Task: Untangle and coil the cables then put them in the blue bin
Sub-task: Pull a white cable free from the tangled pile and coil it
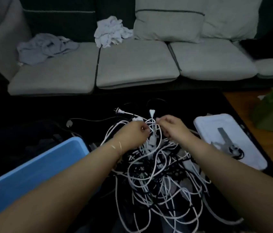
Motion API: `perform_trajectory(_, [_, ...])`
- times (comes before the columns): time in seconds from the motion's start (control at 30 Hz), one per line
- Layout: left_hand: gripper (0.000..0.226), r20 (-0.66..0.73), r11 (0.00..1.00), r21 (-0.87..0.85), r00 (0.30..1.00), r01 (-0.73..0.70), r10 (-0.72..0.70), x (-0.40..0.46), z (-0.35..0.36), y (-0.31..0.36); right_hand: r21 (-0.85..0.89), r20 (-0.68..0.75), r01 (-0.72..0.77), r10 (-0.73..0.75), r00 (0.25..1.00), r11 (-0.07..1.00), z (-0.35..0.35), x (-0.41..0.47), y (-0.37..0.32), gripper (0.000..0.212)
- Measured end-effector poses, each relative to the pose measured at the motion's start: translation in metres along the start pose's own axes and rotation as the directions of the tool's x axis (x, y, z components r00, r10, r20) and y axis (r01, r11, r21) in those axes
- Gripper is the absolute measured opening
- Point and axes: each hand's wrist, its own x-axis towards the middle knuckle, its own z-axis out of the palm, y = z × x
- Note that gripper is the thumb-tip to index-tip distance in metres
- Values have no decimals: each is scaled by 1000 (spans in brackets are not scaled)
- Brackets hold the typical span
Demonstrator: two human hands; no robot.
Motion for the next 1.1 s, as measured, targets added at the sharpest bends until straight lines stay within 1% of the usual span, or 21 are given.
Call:
perform_trajectory(0.03, [11,-13,999,13,999,-43,43,2,9,-2,-47,2,72,-72,997,996,3,4,8,29])
perform_trajectory(0.1, [13,-57,991,82,992,-104,108,8,16,-4,-182,-4,162,-165,986,970,8,13,12,34])
perform_trajectory(0.13, [15,-81,989,103,990,-109,118,10,16,-5,-219,-11,194,-201,980,956,9,17,12,31])
perform_trajectory(0.2, [19,-132,983,142,982,-116,135,8,21,-8,-274,-48,262,-285,957,925,14,16,15,18])
perform_trajectory(0.23, [20,-168,984,144,977,-106,130,5,23,-10,-276,-68,277,-307,949,920,14,12,15,14])
perform_trajectory(0.27, [21,-206,984,147,970,-103,132,2,24,-12,-263,-86,272,-304,949,926,15,3,13,20])
perform_trajectory(0.33, [30,-283,985,137,948,-108,143,-9,27,-12,-147,-81,255,-269,960,956,16,-16,5,28])
perform_trajectory(0.37, [37,-323,982,131,931,-134,170,-19,29,-12,-82,-71,250,-256,964,965,16,-29,1,25])
perform_trajectory(0.43, [49,-387,956,181,877,-230,284,-44,35,-9,15,-45,268,-267,963,963,13,-65,-9,12])
perform_trajectory(0.5, [52,-390,920,211,835,-330,389,-67,42,-3,74,-29,321,-320,947,944,8,-96,-19,7])
perform_trajectory(0.57, [40,-364,903,124,828,-411,427,-86,47,5,47,-41,387,-386,922,921,5,-122,-23,12])
perform_trajectory(0.63, [17,-372,889,34,820,-458,436,-109,53,15,-20,-72,447,-447,891,894,2,-149,-24,10])
perform_trajectory(0.7, [30,-419,878,-38,805,-477,419,-129,60,23,-51,-104,499,-501,859,865,1,-172,-22,9])
perform_trajectory(0.73, [37,-434,869,-128,814,-479,385,-137,64,25,-48,-112,513,-515,850,857,2,-178,-19,10])
perform_trajectory(0.8, [42,-392,779,-421,868,-465,306,-157,74,27,-16,-97,523,-522,847,852,4,-194,-12,12])
perform_trajectory(0.83, [41,-331,704,-567,901,-428,282,-164,79,27,9,-77,523,-521,850,852,5,-199,-9,13])
perform_trajectory(0.9, [36,-171,565,-766,944,-307,282,-177,88,25,45,-36,521,-520,853,852,6,-211,0,11])
perform_trajectory(0.97, [33,-71,489,-843,948,-223,311,-183,97,20,80,-4,511,-512,859,856,7,-221,10,12])
perform_trajectory(1.0, [34,-45,478,-856,948,-200,316,-184,101,18,106,10,499,-503,864,860,7,-225,15,12])
perform_trajectory(1.07, [37,-23,466,-867,949,-175,315,-187,112,14,132,41,457,-466,884,879,5,-228,25,10])
perform_trajectory(1.1, [37,-41,468,-863,949,-191,312,-187,118,13,128,56,431,-440,896,893,3,-228,30,8])
